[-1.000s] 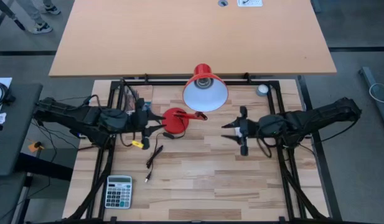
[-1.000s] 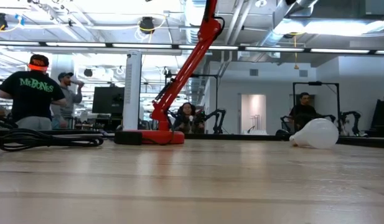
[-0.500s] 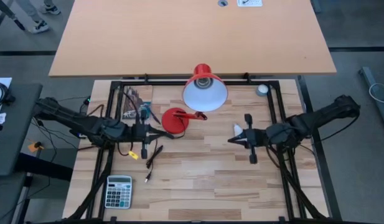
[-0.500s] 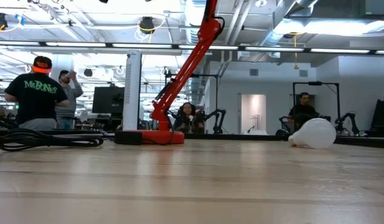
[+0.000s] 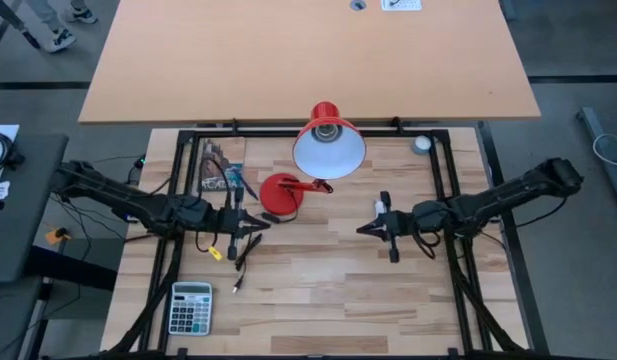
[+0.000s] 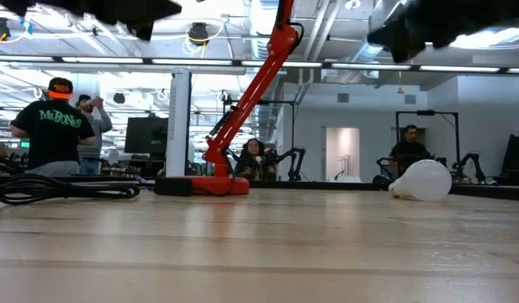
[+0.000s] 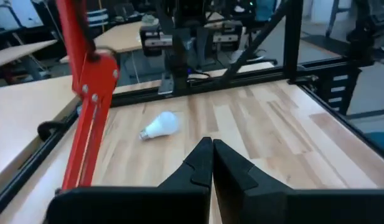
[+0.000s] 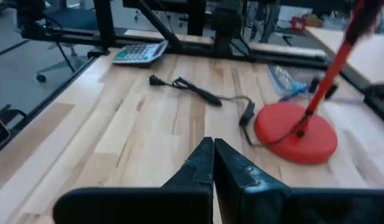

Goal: Screw lightbulb
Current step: Return to Home Position

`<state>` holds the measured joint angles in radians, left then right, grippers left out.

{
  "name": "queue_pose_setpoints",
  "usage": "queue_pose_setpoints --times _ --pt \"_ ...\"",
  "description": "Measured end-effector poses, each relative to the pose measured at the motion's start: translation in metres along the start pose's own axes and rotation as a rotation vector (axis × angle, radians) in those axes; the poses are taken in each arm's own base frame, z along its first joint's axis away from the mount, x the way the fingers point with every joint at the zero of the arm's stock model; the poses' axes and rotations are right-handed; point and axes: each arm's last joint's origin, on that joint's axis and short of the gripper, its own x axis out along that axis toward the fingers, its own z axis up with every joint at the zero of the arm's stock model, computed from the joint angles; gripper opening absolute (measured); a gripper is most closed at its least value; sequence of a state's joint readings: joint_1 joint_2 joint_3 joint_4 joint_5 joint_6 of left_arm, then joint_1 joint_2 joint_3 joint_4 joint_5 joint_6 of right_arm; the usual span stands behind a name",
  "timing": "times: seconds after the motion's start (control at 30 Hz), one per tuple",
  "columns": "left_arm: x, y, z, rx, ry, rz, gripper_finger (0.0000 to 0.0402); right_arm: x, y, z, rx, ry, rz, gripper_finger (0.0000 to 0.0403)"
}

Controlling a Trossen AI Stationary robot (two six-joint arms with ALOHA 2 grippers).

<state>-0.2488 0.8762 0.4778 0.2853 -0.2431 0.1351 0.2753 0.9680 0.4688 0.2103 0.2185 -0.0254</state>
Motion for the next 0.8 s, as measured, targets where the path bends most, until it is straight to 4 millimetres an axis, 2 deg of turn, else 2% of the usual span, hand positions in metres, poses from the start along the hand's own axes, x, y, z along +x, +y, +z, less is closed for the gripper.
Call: queue_pose_setpoints --times 0.23,0.63,0.8 --pt "-0.004 0.008 -0.046 -0.052 -0.022 0.030 0.0000 0.000 -0.012 -0.034 0.027 -0.033 -0.022 0.0008" --pt "-0.012 0.026 -0.082 -0.104 -0.021 0.049 0.0000 -0.006 -0.018 -0.069 0.067 -0.063 -0.045 0.0007" --pt "-0.016 0.030 -0.094 -0.132 -0.002 0.005 0.0000 -0.011 -0.018 -0.083 0.104 -0.075 -0.044 0.0007"
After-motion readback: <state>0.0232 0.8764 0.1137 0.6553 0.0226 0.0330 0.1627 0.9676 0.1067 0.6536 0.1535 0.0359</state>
